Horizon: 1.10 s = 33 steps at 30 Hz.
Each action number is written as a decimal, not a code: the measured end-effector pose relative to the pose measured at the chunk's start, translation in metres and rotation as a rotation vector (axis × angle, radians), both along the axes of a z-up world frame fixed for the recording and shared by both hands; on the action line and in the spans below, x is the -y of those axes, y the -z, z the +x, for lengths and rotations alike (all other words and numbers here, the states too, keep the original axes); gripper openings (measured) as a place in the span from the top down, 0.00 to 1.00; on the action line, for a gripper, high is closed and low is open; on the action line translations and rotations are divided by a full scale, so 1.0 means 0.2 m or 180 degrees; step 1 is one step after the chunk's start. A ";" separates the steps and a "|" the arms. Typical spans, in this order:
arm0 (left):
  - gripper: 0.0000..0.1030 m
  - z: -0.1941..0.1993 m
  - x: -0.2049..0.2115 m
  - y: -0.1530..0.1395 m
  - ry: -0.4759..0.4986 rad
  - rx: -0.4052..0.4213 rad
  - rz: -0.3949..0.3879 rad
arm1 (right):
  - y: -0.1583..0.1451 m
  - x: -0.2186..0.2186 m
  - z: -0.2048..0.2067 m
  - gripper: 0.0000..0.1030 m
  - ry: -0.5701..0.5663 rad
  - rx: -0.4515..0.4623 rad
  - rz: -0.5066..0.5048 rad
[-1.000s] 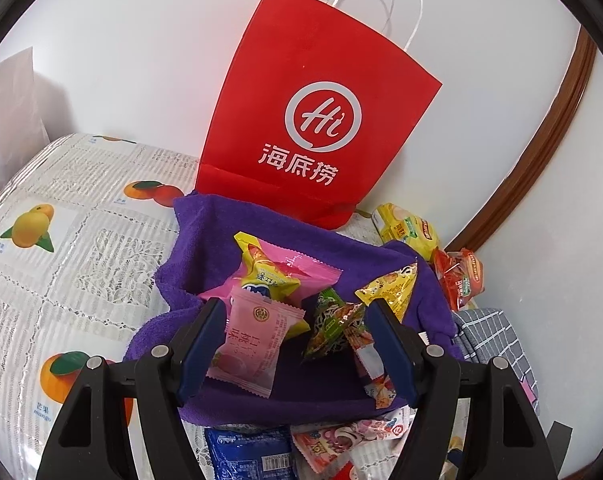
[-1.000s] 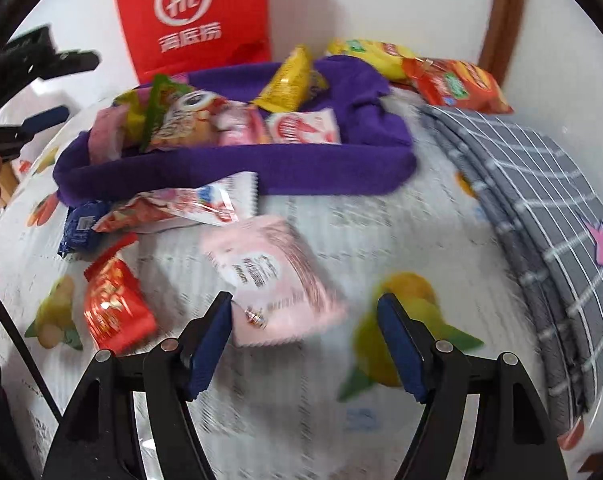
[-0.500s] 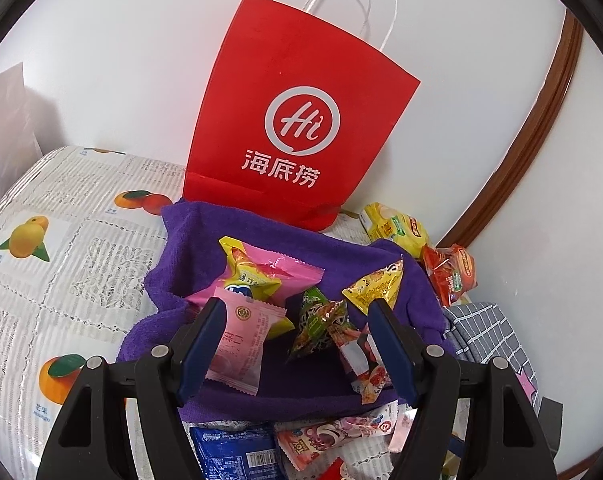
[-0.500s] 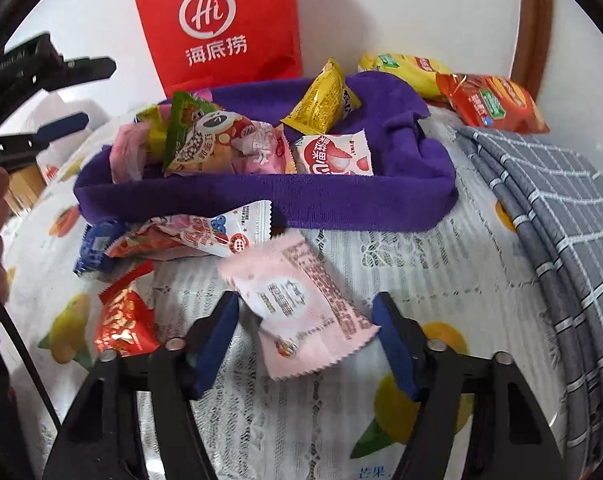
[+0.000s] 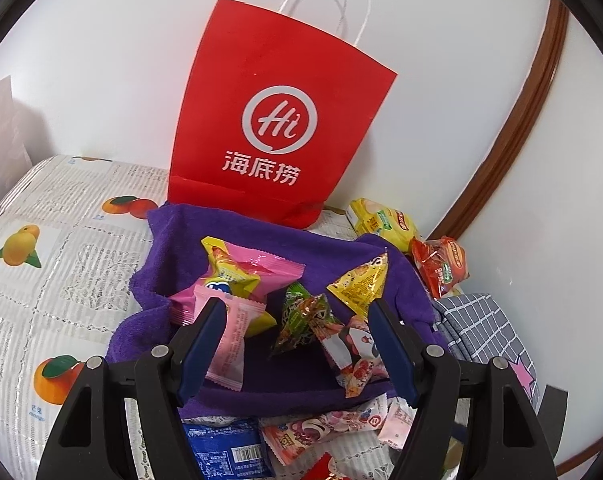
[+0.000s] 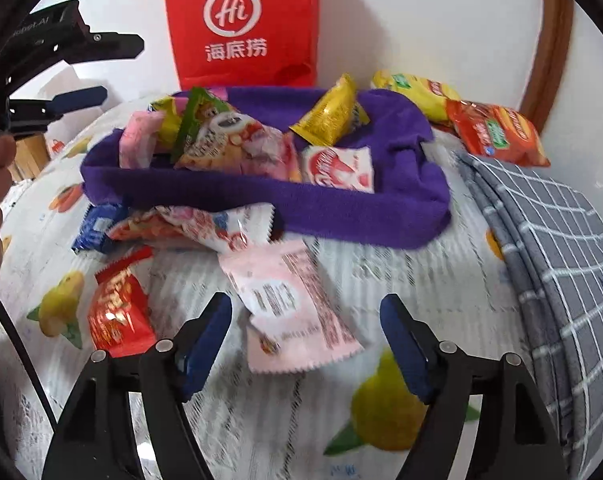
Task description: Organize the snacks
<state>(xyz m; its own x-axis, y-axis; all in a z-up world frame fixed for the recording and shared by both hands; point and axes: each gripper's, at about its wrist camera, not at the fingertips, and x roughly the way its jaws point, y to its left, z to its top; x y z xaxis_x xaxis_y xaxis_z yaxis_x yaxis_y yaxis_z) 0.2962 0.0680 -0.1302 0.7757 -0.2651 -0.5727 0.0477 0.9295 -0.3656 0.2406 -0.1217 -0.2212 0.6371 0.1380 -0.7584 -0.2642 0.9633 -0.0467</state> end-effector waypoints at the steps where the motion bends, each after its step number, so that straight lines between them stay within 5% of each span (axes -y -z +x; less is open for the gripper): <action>1: 0.31 0.00 0.01 0.00 0.0011 0.0006 0.0012 | 0.01 -0.01 0.02 0.26 -0.0032 -0.0031 0.0000; 3: 0.31 -0.01 0.02 -0.01 0.0033 0.0027 0.0051 | 0.03 -0.03 0.05 0.27 -0.0033 -0.0066 -0.0046; 5: 0.31 -0.02 0.03 -0.01 0.0056 0.0041 0.0089 | 0.04 -0.04 0.08 0.35 -0.0053 -0.0136 0.0009; 6: 0.31 -0.02 0.03 -0.01 0.0067 0.0044 0.0092 | 0.04 -0.03 0.08 0.52 -0.0045 -0.0120 0.0060; 9: 0.31 -0.02 0.04 0.00 0.0091 0.0028 0.0092 | 0.04 0.00 0.09 0.58 0.0039 -0.0114 0.0148; 20: 0.31 -0.02 0.10 0.04 0.0233 -0.0103 0.0207 | 0.04 0.03 0.10 0.53 -0.0012 -0.0158 0.0407; 33: 0.32 -0.07 0.11 0.13 0.0172 -0.0266 0.0410 | 0.05 -0.02 0.08 0.54 0.0002 -0.0115 0.0133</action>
<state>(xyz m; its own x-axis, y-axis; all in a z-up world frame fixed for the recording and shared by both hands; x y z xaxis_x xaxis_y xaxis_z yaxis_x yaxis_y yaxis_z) 0.2822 0.0469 -0.1562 0.7105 -0.2254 -0.6666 0.0732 0.9659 -0.2485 0.2570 -0.1177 -0.2309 0.6096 0.1696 -0.7744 -0.2644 0.9644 0.0032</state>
